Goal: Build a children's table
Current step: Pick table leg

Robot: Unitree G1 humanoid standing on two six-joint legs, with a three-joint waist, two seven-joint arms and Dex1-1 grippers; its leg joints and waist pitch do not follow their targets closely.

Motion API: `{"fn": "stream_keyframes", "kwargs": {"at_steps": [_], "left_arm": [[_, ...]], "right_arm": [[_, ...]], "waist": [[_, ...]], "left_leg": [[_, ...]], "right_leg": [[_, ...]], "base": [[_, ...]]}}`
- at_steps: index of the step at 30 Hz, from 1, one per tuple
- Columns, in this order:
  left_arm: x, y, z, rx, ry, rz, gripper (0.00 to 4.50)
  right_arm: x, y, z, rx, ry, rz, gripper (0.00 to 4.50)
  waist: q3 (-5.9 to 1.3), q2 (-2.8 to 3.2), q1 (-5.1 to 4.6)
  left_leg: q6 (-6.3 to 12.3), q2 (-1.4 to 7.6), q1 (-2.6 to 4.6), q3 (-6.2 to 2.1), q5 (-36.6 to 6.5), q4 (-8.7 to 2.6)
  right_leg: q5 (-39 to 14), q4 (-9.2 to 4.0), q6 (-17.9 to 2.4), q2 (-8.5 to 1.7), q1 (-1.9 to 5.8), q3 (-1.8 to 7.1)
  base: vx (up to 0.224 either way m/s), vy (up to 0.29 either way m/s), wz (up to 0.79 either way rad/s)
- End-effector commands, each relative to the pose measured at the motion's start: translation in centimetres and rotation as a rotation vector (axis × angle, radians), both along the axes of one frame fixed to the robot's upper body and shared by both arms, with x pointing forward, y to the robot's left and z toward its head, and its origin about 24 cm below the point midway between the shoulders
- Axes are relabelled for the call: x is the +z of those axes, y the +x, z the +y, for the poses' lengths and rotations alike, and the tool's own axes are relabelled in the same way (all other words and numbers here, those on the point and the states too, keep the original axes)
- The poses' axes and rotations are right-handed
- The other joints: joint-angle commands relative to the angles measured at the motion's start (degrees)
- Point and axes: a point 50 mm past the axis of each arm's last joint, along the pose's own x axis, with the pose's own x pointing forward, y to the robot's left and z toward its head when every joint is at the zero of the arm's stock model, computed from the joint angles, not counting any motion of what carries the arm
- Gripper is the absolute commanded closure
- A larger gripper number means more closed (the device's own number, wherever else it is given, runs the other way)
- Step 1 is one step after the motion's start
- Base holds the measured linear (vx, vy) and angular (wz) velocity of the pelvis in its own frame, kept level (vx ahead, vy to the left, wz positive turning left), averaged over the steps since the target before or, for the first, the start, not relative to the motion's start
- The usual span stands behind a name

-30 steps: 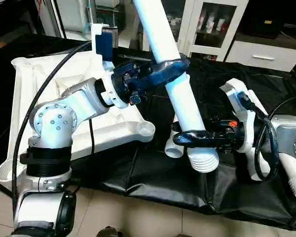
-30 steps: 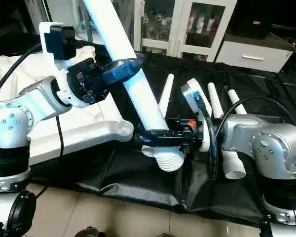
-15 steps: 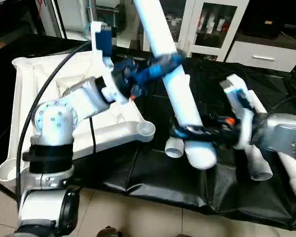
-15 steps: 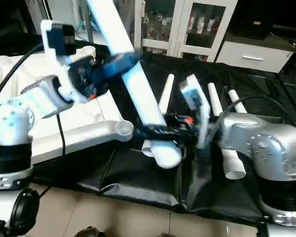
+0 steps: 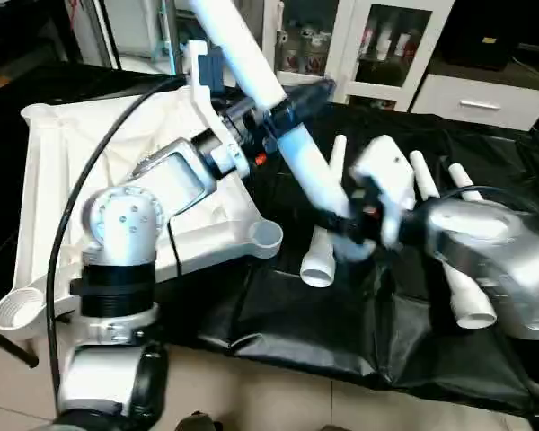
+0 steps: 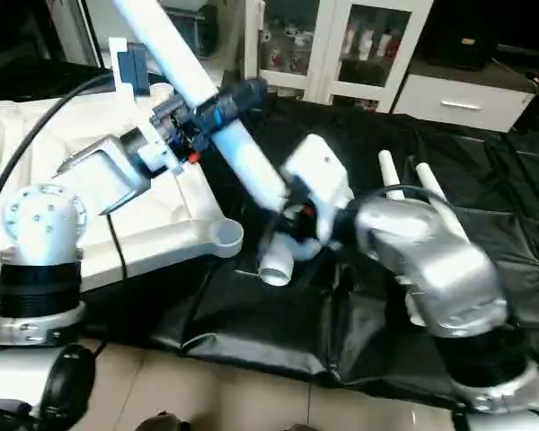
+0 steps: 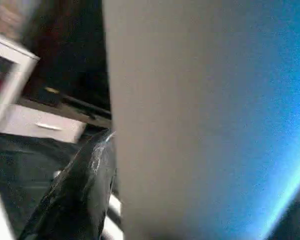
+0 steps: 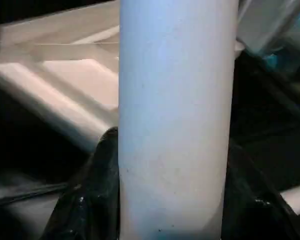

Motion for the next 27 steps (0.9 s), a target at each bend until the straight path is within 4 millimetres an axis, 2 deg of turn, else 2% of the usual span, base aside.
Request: {"fn": "stream_keyframes", "kwargs": {"at_steps": [1,5,6,8,12,18,19,23,25,27], "left_arm": [[-0.1,1.0,0.1,0.147,0.053,0.012,1.1],[-0.2,1.4,0.3,0.215,0.047,0.024,1.1],[-0.1,1.6,0.6,0.256,0.03,0.034,1.1],[0.0,1.6,0.8,0.274,0.021,0.041,1.1],[-0.1,1.8,1.1,0.317,0.008,0.057,1.1],[-0.1,1.8,1.0,0.332,-0.006,0.068,1.1],[-0.1,1.8,1.0,0.331,-0.008,0.069,1.38],[-0.1,1.9,0.9,0.327,-0.02,0.075,1.45],[-0.1,1.9,0.9,0.325,-0.029,0.076,1.79],[0.0,1.9,1.0,0.324,-0.034,0.077,1.88]], "right_arm": [[1.2,0.6,1.0,-0.075,-0.035,-0.159,2.6],[1.6,1.0,1.5,-0.142,-0.075,-0.27,2.6],[1.7,1.1,2.0,-0.176,-0.102,-0.331,2.6],[1.7,1.1,2.4,-0.182,-0.114,-0.358,2.6],[1.8,1.2,2.8,-0.26,-0.159,-0.477,2.61],[2.3,1.5,2.8,-0.321,-0.172,-0.553,2.61],[2.3,1.6,2.8,-0.324,-0.173,-0.556,2.61],[2.4,1.8,2.8,-0.335,-0.174,-0.568,2.61],[2.5,1.8,2.8,-0.34,-0.177,-0.581,2.61],[2.5,1.8,2.8,-0.342,-0.179,-0.587,2.61]], "waist": [[-4.16,-0.42,-0.21],[-4.27,-0.31,-0.26],[-4.25,-0.08,-0.31],[-4.25,-0.16,-0.41],[-4.15,0.05,-0.39],[-4.11,0.05,-0.51],[-4.11,0.15,-0.54],[-4.15,0.24,-0.61],[-4.17,0.18,-0.62],[-4.18,0.16,-0.61]], "left_leg": [[-1.81,2.69,0.08,-1.12,-3.54,-4.09],[-2.18,2.65,0.26,-1.07,-4.31,-4.11],[-2.34,2.63,0.3,-1.11,-4.11,-4.14],[-2.63,2.51,0.21,-1.05,-3.8,-4.08],[-2.77,2.52,0.34,-1.07,-5.08,-4.19],[-2.99,2.47,0.43,-1.08,-6.71,-4.22],[-3.04,2.46,0.43,-1.08,-6.75,-4.22],[-2.95,2.48,0.45,-1.13,-6.74,-4.24],[-2.79,2.45,0.42,-1.07,-6.42,-4.18],[-2.73,2.43,0.46,-1.04,-6.41,-4.17]], "right_leg": [[-6.48,-4.57,-8.38,-3.34,3.34,2.7],[-6.14,-4.38,-8.26,-3.45,3.41,2.8],[-5.14,-4.25,-8.51,-3.33,3.31,2.74],[-3.51,-4.18,-8.82,-3.28,3.41,2.78],[-3.92,-4.2,-8.6,-3.27,3.31,2.81],[-4.87,-4.28,-7.75,-3.22,3.28,2.85],[-4.49,-4.28,-7.76,-3.17,3.27,2.87],[-3.44,-4.13,-8.1,-3.13,3.3,2.83],[-2.28,-4.09,-8.39,-3.11,3.34,2.86],[-2.34,-4.09,-8.57,-3.13,3.34,2.86]], "base": [[0.0,0.0,0.0],[0.0,0.0,0.0],[0.0,0.0,0.0],[0.0,0.0,0.0],[0.0,0.0,0.0],[0.0,0.0,0.0],[0.0,0.0,0.0],[0.0,0.0,0.0],[0.0,0.0,0.0],[0.0,0.0,0.0]]}}
